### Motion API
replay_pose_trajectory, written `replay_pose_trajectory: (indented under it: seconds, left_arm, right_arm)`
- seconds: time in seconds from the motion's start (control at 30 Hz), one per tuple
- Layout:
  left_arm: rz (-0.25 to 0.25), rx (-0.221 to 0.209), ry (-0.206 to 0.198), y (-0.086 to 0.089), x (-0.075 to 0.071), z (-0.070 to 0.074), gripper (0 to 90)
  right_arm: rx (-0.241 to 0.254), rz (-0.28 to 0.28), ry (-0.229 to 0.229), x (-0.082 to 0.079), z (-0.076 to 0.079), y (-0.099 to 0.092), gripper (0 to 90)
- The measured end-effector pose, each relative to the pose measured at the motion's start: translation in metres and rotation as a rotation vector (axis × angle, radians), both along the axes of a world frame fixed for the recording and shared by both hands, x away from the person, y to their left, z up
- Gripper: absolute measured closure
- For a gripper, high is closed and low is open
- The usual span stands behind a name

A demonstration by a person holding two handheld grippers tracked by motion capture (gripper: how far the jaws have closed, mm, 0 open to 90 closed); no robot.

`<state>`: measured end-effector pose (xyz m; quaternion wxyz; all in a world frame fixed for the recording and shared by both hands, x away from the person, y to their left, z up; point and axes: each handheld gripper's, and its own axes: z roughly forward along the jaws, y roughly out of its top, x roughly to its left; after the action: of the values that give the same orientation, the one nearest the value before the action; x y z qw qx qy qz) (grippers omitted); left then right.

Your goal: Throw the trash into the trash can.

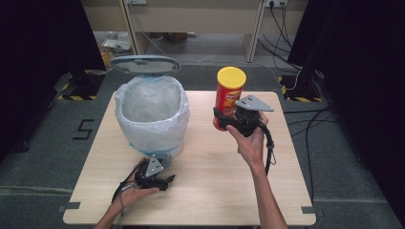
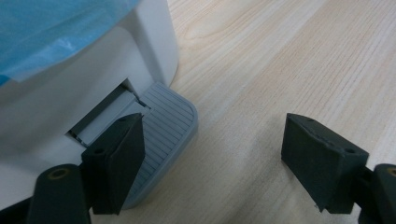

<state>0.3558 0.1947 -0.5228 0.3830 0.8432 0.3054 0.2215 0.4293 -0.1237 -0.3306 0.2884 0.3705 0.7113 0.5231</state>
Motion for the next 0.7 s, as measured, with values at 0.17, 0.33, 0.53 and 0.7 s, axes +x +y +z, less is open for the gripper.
replay_pose_trajectory:
  seconds: [0.17, 0.33, 0.53, 0.7]
  left_arm:
    - [-0.002, 0.005, 0.002, 0.000, 0.000, 0.000, 21.0]
    - [-0.003, 0.003, 0.006, 0.000, 0.000, 0.000, 21.0]
    - [0.000, 0.002, 0.004, 0.000, 0.000, 0.000, 20.9]
    - [0.000, 0.000, 0.005, 0.000, 0.000, 0.000, 21.0]
  right_arm:
    - [0.015, 0.024, -0.011, -0.004, 0.019, 0.006, 24.1]
    - [0.026, 0.043, -0.015, -0.006, 0.031, 0.012, 24.1]
    - [0.022, 0.077, -0.033, -0.008, 0.050, 0.026, 24.2]
    - [0.022, 0.100, -0.032, -0.008, 0.059, 0.034, 24.2]
